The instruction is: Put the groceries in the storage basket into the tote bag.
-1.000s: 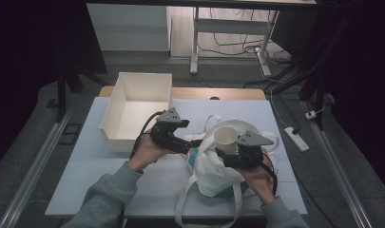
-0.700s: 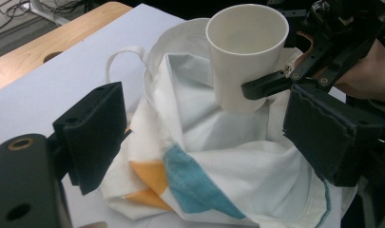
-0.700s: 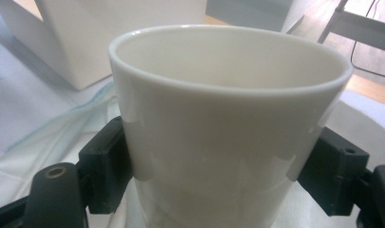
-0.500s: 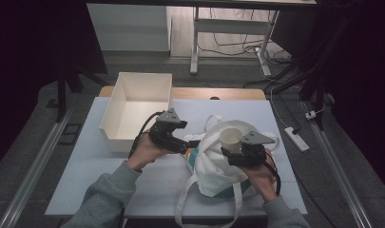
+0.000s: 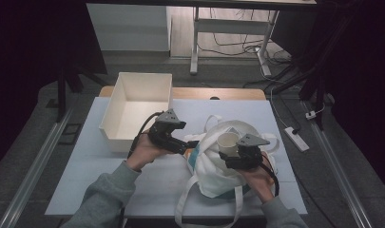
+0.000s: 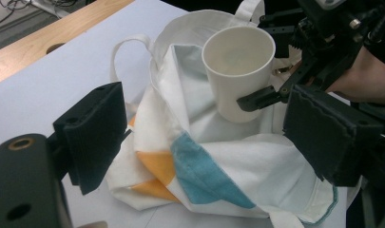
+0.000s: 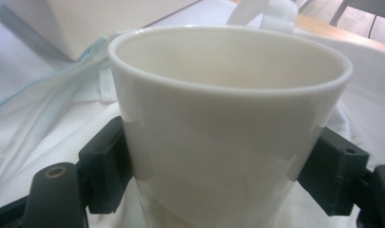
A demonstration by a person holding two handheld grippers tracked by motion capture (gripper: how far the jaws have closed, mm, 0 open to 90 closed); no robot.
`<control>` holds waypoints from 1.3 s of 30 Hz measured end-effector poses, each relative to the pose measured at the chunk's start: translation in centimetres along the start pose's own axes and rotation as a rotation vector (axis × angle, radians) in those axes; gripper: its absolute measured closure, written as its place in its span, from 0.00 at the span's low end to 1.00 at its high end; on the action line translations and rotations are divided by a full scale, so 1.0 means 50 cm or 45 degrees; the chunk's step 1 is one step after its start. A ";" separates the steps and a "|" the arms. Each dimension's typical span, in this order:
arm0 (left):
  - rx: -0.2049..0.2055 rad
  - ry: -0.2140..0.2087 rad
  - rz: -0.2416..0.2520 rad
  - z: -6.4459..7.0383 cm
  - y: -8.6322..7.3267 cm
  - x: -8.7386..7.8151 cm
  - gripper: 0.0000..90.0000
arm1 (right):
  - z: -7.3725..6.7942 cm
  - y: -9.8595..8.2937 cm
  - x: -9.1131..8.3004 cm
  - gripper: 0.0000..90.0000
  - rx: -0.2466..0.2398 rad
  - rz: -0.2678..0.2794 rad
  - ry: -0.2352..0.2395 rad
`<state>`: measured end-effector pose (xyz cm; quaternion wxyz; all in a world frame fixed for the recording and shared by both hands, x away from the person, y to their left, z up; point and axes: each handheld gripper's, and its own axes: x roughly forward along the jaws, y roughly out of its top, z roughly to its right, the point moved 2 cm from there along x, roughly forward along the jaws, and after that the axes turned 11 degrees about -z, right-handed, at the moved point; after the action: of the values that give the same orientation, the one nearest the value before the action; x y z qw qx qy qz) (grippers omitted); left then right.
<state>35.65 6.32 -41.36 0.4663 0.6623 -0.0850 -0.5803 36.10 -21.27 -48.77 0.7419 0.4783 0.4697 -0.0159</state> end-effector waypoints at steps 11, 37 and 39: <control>0.004 0.002 -0.012 0.000 0.000 0.005 0.17 | -0.010 -0.004 0.022 0.23 -0.041 -0.026 -0.016; 0.010 0.004 -0.025 0.001 -0.002 0.011 0.17 | 0.007 -0.024 0.009 0.23 -0.027 -0.238 0.060; 0.011 0.004 -0.026 0.002 -0.002 0.011 0.17 | 0.007 -0.023 0.010 0.23 -0.030 -0.237 0.055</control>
<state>35.70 5.96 -41.83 0.4577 0.6660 -0.0799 -0.5836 36.05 -21.94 -49.89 0.7324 0.4241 0.5281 -0.0691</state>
